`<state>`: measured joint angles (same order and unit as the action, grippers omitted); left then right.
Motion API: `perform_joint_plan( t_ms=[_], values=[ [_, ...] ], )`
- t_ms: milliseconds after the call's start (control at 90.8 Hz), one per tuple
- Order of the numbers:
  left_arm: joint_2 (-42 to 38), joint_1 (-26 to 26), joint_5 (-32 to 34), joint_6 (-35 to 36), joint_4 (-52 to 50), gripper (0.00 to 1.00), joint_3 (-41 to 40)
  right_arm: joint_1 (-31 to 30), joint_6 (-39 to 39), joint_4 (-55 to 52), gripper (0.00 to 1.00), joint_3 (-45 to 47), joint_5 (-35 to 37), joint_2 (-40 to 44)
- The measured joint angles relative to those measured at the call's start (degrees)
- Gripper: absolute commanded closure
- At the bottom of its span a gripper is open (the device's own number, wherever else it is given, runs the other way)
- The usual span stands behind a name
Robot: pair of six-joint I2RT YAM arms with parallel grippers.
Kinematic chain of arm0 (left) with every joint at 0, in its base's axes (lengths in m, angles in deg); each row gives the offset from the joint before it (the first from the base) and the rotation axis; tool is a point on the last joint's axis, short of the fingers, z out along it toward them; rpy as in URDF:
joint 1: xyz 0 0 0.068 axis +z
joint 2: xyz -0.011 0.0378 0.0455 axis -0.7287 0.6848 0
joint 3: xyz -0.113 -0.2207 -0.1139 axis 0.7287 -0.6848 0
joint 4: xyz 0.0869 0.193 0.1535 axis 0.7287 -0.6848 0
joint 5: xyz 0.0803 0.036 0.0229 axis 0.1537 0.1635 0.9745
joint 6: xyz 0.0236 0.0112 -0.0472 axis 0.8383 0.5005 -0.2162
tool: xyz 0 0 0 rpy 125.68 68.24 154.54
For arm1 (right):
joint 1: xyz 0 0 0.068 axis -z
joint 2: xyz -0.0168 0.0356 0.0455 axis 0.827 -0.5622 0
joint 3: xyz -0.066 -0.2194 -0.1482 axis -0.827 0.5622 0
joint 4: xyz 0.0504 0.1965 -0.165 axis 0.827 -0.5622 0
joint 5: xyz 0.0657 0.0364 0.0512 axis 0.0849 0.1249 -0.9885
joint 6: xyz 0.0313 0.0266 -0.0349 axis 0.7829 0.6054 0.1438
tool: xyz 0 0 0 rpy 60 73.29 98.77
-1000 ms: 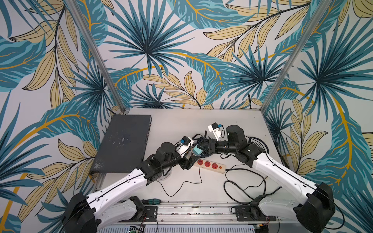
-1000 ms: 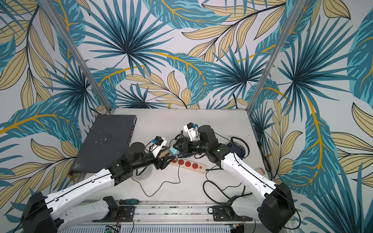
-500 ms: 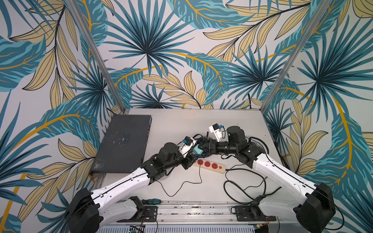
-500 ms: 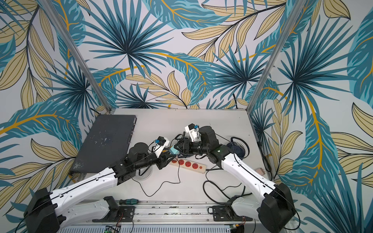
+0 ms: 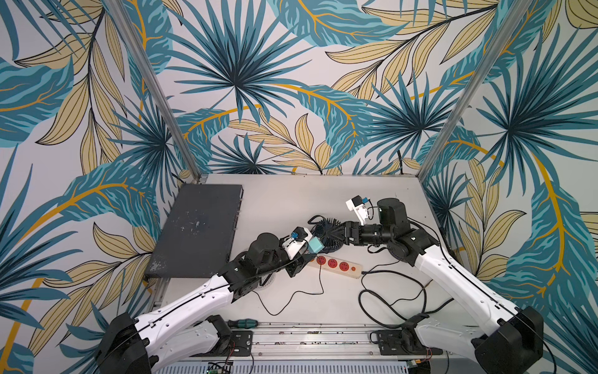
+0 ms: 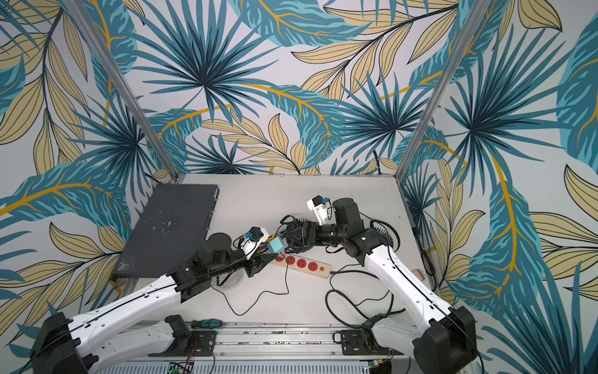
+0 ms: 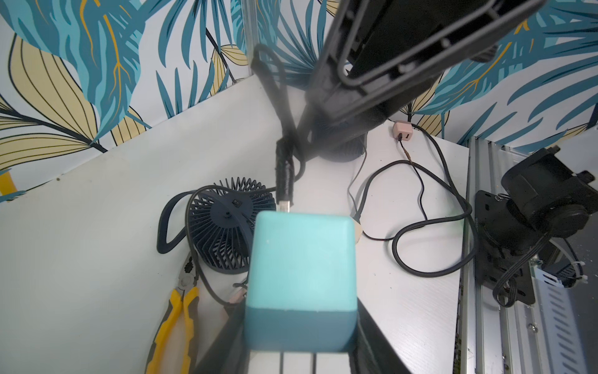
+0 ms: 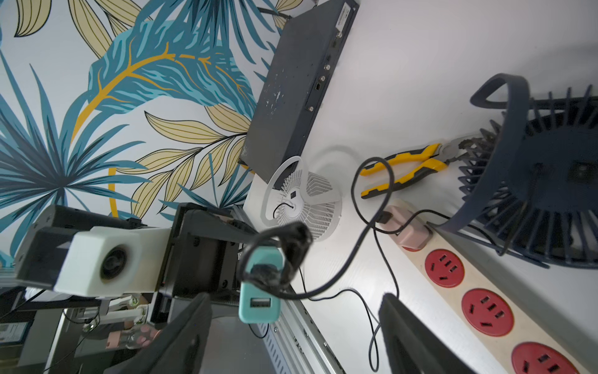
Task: Plug the desk fan into the power strip
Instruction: Pick up the plug from the center of the board.
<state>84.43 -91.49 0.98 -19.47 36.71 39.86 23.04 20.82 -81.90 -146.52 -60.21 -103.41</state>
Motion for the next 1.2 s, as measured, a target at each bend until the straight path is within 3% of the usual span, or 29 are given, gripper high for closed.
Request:
perform_joint_plan(
  t_ms=[551,981,1201],
  values=[
    [0.42,-0.87,-0.48,3.76,-2.43,0.79,0.04,-3.56,-9.44,-9.64,0.45,-7.08,-12.24,-9.86],
    [0.5,-1.68,-0.85,3.78,-2.25,0.79,0.28,-4.2,-11.1,-11.5,0.66,-6.97,-13.18,-10.58],
    [1.05,-2.34,0.9,4.63,-2.45,0.78,0.28,-4.33,-9.77,-12.02,0.86,-6.6,-10.88,-10.64]
  ],
)
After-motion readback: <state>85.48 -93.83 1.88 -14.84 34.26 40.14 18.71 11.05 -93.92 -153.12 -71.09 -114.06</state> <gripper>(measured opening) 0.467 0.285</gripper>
